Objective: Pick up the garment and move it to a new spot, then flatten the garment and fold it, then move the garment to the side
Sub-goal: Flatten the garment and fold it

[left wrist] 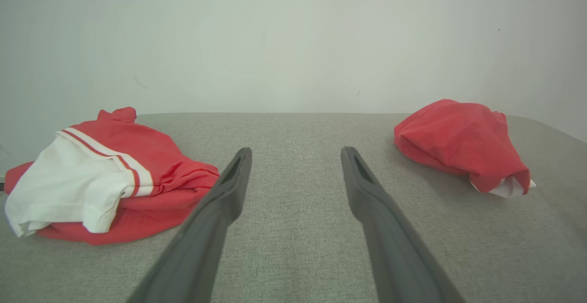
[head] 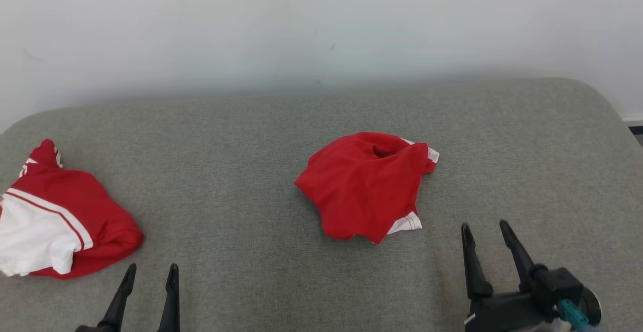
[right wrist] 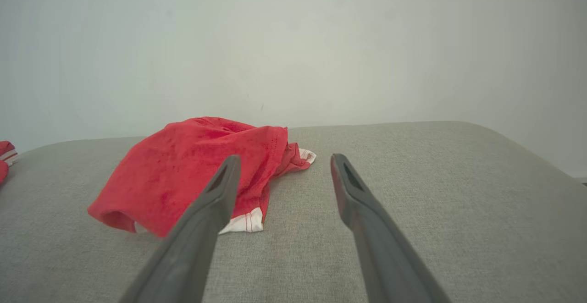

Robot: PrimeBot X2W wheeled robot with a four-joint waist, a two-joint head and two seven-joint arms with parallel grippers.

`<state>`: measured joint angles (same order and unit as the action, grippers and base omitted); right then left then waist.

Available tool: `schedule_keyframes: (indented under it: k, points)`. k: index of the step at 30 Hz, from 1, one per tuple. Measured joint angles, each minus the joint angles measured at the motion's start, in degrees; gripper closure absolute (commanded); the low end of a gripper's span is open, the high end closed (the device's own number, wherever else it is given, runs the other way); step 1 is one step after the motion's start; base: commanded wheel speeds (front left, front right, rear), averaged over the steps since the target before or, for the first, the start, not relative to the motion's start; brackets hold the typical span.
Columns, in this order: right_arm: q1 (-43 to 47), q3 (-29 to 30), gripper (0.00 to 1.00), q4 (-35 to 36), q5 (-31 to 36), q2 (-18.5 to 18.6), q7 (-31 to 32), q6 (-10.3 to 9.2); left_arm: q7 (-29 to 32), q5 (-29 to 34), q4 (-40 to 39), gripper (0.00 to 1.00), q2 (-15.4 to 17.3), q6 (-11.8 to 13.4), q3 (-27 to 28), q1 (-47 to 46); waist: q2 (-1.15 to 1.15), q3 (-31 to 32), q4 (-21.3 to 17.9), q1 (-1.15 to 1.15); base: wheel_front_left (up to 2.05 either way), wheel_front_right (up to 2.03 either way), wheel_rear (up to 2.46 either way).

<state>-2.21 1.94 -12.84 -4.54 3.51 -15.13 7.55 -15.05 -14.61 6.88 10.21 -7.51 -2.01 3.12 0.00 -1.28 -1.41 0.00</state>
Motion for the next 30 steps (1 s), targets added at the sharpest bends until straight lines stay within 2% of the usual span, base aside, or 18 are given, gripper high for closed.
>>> schedule_keyframes:
  k: [4, 14, 26, 27, 28, 29, 30]
  points:
    - [-3.9, -0.9, 0.0, -2.7, 0.1, 1.8, 0.0, 0.0, 0.0, 0.1, 0.2, 0.0, 0.0, 0.0, -0.6, -0.8, 0.0, -0.3, 0.8, 0.0, 0.0, 0.0, 0.0]
    - [-16.2, -3.6, 0.0, -19.0, -0.6, 5.3, 0.0, 0.0, 0.0, -0.1, 0.7, 0.0, -0.4, 0.0, -2.3, -4.1, 0.0, -2.8, 3.7, 0.01, 0.0, 0.0, 0.0]
    - [-24.2, -7.2, 0.0, -38.2, -2.4, 6.0, 0.0, 0.0, 0.0, -0.1, 1.2, 0.0, -1.3, 0.0, -3.2, -6.1, 0.0, -6.3, 7.2, 0.02, 0.0, 0.0, 0.0]
    - [-24.6, -7.5, 0.02, -39.8, -2.7, 5.9, 0.1, 0.0, 0.0, -0.1, 1.2, 0.0, -1.3, 0.0, -3.2, -6.1, 0.0, -6.4, 7.3, 0.02, 0.0, 0.0, 0.0]
    - [-25.2, -7.8, 0.6, -41.1, -3.0, 5.7, 0.1, 0.0, 0.0, -0.1, 1.2, 0.0, -1.3, 0.0, -3.2, -6.2, 0.0, -6.6, 7.4, 0.02, 0.0, 0.0, 0.0]
    - [-26.0, -8.4, 1.0, -42.1, -3.2, 5.5, 0.1, 0.0, 0.0, -0.1, 1.2, 0.0, -1.3, 0.0, -3.2, -6.4, 0.0, -6.6, 7.5, 0.01, 0.0, 0.0, 0.0]
    - [-26.6, -8.8, 1.0, -42.8, -3.5, 5.5, 0.0, 0.0, 0.0, -0.1, 1.2, 0.0, -1.4, 0.0, -3.1, -6.5, 0.0, -6.7, 7.5, 0.01, 0.0, 0.0, 0.0]
